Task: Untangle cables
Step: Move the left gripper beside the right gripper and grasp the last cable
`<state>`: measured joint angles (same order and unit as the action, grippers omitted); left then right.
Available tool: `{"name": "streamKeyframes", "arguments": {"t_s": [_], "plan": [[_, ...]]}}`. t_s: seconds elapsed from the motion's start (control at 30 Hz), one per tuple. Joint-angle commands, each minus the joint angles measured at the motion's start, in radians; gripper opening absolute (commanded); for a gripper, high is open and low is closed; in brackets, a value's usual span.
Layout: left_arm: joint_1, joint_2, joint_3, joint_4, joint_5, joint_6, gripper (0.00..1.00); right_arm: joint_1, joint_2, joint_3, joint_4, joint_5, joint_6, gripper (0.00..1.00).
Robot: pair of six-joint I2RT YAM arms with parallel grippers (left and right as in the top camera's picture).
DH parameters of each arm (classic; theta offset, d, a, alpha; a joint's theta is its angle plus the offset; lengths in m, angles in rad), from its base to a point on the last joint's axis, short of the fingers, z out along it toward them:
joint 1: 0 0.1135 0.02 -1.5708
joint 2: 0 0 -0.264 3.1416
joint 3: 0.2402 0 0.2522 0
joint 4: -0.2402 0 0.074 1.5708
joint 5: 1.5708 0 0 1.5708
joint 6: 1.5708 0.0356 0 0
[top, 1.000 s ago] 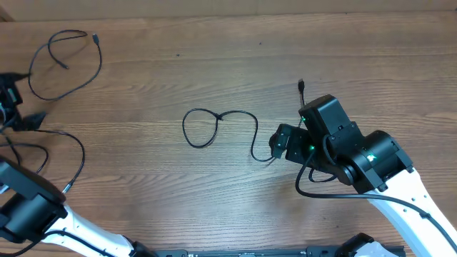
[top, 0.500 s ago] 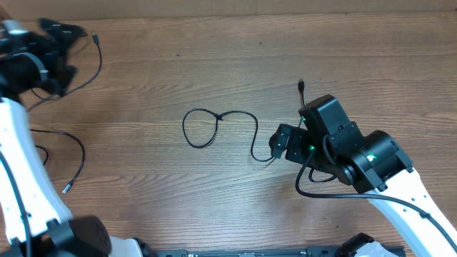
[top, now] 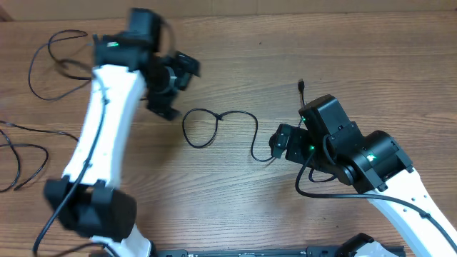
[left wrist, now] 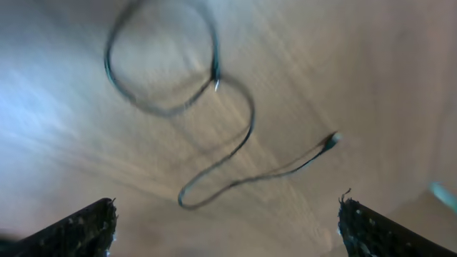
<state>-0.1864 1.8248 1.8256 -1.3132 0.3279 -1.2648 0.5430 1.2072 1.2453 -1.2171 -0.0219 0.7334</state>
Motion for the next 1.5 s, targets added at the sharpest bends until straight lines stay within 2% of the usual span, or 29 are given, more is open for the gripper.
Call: {"name": "streamKeyframes", "arguments": {"t_s": [0.0, 0.03, 0.07, 0.13, 0.2, 0.37, 0.4, 0.47, 0.7, 0.8, 0.87, 0.93, 1.07, 1.1, 1.23, 1.33, 1.47], "plan": [[-0.08, 0.121, 0.002, -0.022, 0.092, -0.261, 1.0, -0.003, -0.001, 0.018, 0.003, 0.001, 0.003, 1.0], [-0.098, 0.148, 0.002, -0.022, 0.097, -0.292, 0.93, -0.003, -0.001, 0.018, 0.003, 0.001, 0.003, 1.0], [-0.12, 0.184, 0.002, -0.022, 0.087, -0.342, 0.91, -0.003, -0.001, 0.018, 0.003, 0.002, 0.003, 1.0], [-0.148, 0.234, 0.002, -0.022, 0.078, -0.415, 0.92, -0.003, -0.001, 0.018, 0.003, 0.001, 0.003, 1.0], [-0.165, 0.267, 0.002, -0.025, 0.052, -0.467, 1.0, -0.003, -0.001, 0.018, 0.003, 0.001, 0.003, 1.0], [-0.214, 0.296, -0.007, -0.085, -0.152, -0.792, 1.0, -0.003, -0.001, 0.018, 0.003, 0.001, 0.003, 1.0], [-0.219, 0.296, -0.007, -0.083, -0.198, -0.822, 1.0, -0.003, -0.001, 0.018, 0.003, 0.001, 0.003, 1.0], [-0.225, 0.296, -0.009, -0.044, -0.283, -0.821, 1.0, -0.003, -0.001, 0.018, 0.003, 0.001, 0.003, 1.0], [-0.226, 0.296, -0.072, 0.009, -0.329, -0.821, 0.98, -0.003, -0.001, 0.018, 0.003, 0.001, 0.003, 1.0], [-0.226, 0.296, -0.126, -0.011, -0.349, -0.753, 0.96, -0.003, -0.001, 0.018, 0.003, 0.002, 0.003, 1.0], [-0.225, 0.29, -0.124, -0.021, -0.412, -0.648, 0.95, -0.003, -0.001, 0.018, 0.003, 0.001, 0.003, 1.0], [-0.216, 0.255, -0.111, -0.049, -0.501, -0.525, 1.0, -0.003, -0.001, 0.018, 0.003, 0.001, 0.003, 1.0], [-0.201, 0.113, -0.106, -0.103, -0.638, -0.363, 1.0, -0.003, -0.001, 0.018, 0.003, 0.002, 0.003, 1.0], [-0.199, 0.045, -0.106, -0.103, -0.68, -0.269, 1.0, -0.003, -0.001, 0.018, 0.003, 0.001, 0.003, 1.0], [-0.2, -0.155, -0.106, -0.125, -0.717, -0.035, 1.0, -0.003, -0.001, 0.018, 0.003, 0.001, 0.003, 1.0], [-0.209, -0.3, -0.109, -0.2, -0.78, -0.021, 1.0, -0.003, -0.001, 0.018, 0.004, 0.001, 0.003, 1.0], [-0.221, -0.43, -0.175, -0.205, -0.783, 0.007, 1.0, -0.003, -0.001, 0.018, 0.003, 0.001, 0.003, 1.0]]}}
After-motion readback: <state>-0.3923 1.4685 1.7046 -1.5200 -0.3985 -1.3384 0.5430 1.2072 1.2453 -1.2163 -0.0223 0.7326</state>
